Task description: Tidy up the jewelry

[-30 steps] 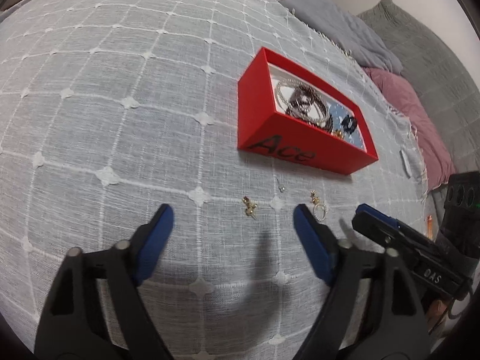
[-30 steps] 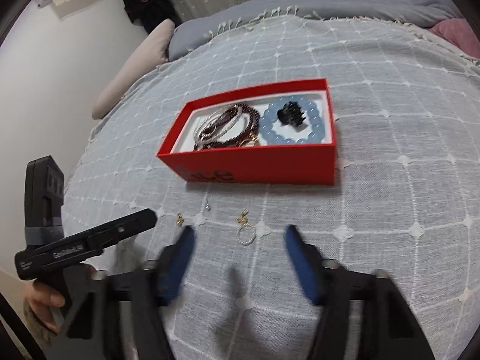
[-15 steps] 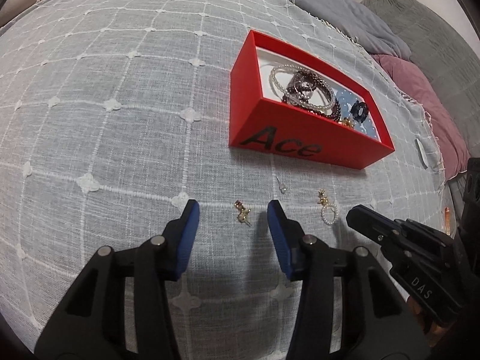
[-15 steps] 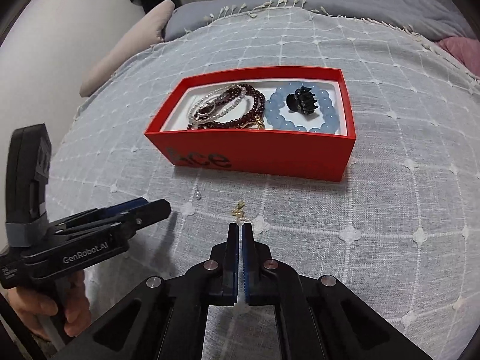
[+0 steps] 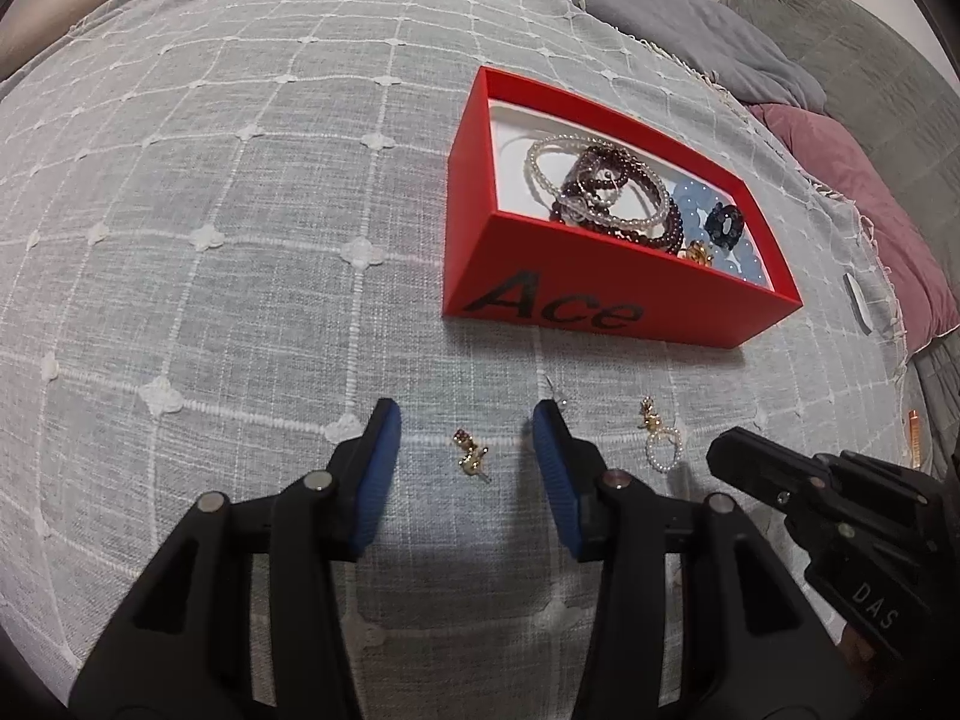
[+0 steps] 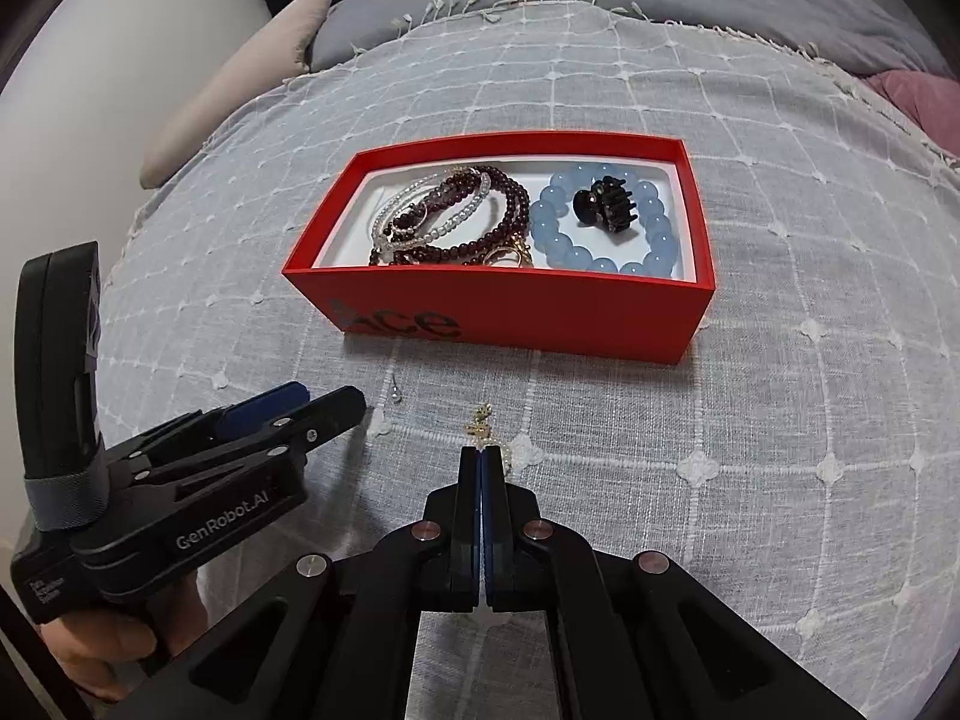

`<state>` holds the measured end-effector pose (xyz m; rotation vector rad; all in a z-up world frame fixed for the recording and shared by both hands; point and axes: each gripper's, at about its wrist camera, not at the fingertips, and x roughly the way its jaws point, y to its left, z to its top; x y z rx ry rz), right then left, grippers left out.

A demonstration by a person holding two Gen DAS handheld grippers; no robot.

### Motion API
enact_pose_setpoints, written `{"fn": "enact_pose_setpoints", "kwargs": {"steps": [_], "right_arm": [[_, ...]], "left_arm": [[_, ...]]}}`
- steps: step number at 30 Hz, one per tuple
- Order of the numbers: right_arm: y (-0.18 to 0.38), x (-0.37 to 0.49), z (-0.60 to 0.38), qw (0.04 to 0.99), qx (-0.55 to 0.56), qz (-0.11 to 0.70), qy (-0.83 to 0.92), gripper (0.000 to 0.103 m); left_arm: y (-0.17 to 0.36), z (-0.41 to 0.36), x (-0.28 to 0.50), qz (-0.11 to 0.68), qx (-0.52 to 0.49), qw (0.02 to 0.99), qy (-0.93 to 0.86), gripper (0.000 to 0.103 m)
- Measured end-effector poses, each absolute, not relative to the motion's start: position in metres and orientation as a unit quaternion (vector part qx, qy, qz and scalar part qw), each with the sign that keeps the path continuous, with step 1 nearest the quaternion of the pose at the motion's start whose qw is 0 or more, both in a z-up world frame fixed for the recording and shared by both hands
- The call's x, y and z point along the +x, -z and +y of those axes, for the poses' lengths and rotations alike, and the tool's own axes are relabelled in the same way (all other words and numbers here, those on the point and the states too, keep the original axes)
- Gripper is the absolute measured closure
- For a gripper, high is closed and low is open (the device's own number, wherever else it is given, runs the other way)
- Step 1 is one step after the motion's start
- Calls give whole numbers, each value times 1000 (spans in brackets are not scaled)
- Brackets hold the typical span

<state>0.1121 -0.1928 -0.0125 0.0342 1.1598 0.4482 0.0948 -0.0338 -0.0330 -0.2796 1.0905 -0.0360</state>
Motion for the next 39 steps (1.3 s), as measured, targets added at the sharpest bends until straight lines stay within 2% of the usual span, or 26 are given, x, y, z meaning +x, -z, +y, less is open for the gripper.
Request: {"fn": "enact_pose_setpoints", "kwargs": {"steps": [5, 9, 13, 21, 24, 39], "right_arm": [[17, 117, -199, 801, 33, 563, -201, 103], [14, 119, -203, 797, 43, 567, -202, 103], [13, 118, -201, 797, 38, 564, -211, 102], [21, 123, -205, 799, 31, 564, -205, 100], [23, 122, -203, 799, 23, 563, -208, 93], [29, 132, -175, 816, -7, 541, -204, 92]], "left_arm": [[35, -32, 98, 515, -136, 846, 15, 72], [36, -34, 100, 516, -130, 847, 16, 91], [36, -33, 98, 515, -133, 846, 19, 98], [27, -22, 89, 509, -142, 848, 29, 98], [25, -21, 86, 508, -145, 848, 32, 98], [20, -15, 82, 509, -152, 846, 29, 98]]}}
